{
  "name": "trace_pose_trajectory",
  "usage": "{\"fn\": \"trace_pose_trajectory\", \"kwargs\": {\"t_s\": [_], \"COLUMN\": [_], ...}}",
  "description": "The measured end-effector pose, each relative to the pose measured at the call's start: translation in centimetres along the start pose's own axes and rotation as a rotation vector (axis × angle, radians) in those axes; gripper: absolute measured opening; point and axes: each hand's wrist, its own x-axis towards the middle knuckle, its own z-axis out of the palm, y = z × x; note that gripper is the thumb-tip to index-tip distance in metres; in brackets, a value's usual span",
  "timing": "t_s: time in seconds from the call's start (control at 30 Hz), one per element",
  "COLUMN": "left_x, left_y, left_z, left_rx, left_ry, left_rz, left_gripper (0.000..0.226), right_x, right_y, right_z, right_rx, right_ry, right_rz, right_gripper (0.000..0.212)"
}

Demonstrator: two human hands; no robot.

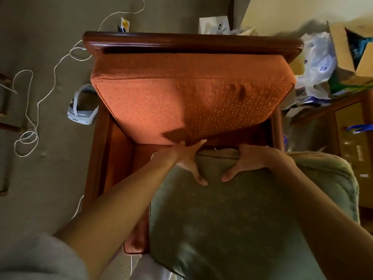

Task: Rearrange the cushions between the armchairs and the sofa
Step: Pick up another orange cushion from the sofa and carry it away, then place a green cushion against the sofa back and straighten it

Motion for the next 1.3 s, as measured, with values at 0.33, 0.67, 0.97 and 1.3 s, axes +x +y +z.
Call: {"fn": "trace_pose_trajectory", "kwargs": {"t_s": [0.33,0.67,0.97,1.3], "left_x": [-9.0,-21.5,-33.5,-41.3], "left_y": [7.6,13.6,26.5,46.2], "left_z": [1.1,9.2,16.2,31.7], "left_rx": [0.415,0.518,0.909,1.262], "left_ry": [0.114,0.303,0.318,0.293], "left_rz": [0.287,0.574,0.897,1.268], "left_gripper": [0.119,0.083,0.105,0.092], "right_x": [-11.9,-27.5,-41.7,-57.0], "right_y": [4.5,8.6,14.3,26.1], "right_z": [6.4,18.6,32.3,49.2], "right_rx": [-0.010,0.056,0.305,0.529], "right_ry": [0.321,0.626,0.937,1.143], "right_rz": [-0.057,-0.040,0.211,0.430], "right_gripper": [0.103,0.072,0.076,0.063]}}
